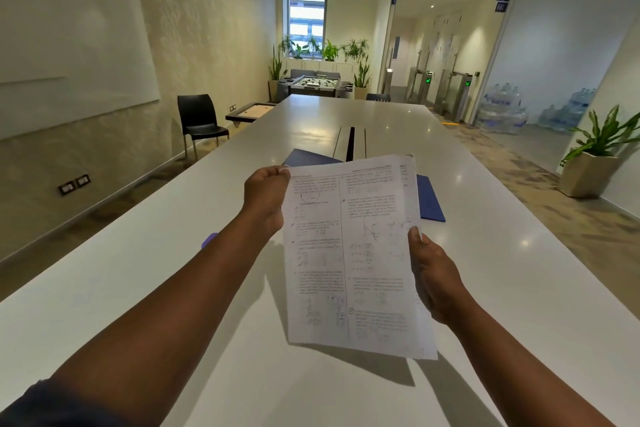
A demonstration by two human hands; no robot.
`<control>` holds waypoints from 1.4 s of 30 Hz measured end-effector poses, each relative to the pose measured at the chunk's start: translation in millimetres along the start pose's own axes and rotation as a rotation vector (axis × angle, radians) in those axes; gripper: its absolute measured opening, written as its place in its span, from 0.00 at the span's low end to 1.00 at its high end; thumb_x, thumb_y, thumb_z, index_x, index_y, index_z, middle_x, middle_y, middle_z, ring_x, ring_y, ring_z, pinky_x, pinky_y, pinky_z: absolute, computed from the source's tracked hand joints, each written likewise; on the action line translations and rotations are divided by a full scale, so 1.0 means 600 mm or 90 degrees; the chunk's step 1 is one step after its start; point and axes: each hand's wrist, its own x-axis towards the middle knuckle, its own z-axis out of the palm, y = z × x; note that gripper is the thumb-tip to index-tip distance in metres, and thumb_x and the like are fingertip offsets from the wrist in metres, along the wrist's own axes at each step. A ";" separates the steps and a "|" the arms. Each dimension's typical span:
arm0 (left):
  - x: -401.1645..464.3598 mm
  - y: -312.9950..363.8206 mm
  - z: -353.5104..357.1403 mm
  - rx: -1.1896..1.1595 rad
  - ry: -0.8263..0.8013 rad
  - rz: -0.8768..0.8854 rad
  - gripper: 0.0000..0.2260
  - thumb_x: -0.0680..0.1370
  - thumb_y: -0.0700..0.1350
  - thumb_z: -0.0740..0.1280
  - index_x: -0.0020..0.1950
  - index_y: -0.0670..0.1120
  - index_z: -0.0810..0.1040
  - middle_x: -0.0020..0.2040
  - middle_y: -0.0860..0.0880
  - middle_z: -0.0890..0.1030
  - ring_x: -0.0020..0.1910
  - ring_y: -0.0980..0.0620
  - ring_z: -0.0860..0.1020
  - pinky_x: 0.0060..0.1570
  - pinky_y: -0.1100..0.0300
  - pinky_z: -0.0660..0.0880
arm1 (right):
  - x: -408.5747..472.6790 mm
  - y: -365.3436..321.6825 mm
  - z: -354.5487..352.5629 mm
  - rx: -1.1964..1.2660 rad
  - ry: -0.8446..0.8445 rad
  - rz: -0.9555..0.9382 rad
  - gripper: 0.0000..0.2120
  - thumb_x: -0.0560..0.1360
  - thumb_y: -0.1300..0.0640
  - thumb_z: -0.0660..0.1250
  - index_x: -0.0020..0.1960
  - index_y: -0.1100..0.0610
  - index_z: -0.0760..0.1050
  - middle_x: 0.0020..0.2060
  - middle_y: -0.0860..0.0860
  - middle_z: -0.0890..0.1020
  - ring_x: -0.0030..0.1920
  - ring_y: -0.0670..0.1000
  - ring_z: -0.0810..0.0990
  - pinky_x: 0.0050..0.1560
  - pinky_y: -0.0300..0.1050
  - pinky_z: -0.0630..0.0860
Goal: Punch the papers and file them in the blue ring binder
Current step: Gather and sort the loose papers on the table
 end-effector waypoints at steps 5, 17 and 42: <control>0.003 0.001 0.001 0.033 -0.089 -0.053 0.06 0.82 0.44 0.66 0.46 0.46 0.80 0.47 0.43 0.83 0.47 0.44 0.80 0.48 0.49 0.77 | -0.005 -0.006 0.003 0.011 0.020 0.009 0.16 0.80 0.40 0.62 0.53 0.48 0.84 0.51 0.60 0.86 0.53 0.69 0.84 0.47 0.57 0.76; 0.000 -0.005 0.010 0.032 -0.053 -0.013 0.03 0.80 0.47 0.70 0.50 0.49 0.78 0.51 0.43 0.85 0.47 0.44 0.83 0.48 0.49 0.81 | 0.002 0.002 -0.002 0.017 0.000 0.017 0.16 0.80 0.43 0.62 0.56 0.51 0.82 0.51 0.60 0.86 0.50 0.62 0.86 0.47 0.56 0.77; -0.038 -0.019 0.000 0.066 -0.307 0.198 0.18 0.79 0.49 0.69 0.66 0.43 0.76 0.60 0.43 0.84 0.57 0.41 0.84 0.55 0.42 0.81 | 0.039 -0.031 -0.015 -0.014 0.046 -0.119 0.10 0.78 0.65 0.69 0.58 0.58 0.81 0.55 0.54 0.86 0.55 0.58 0.85 0.56 0.61 0.82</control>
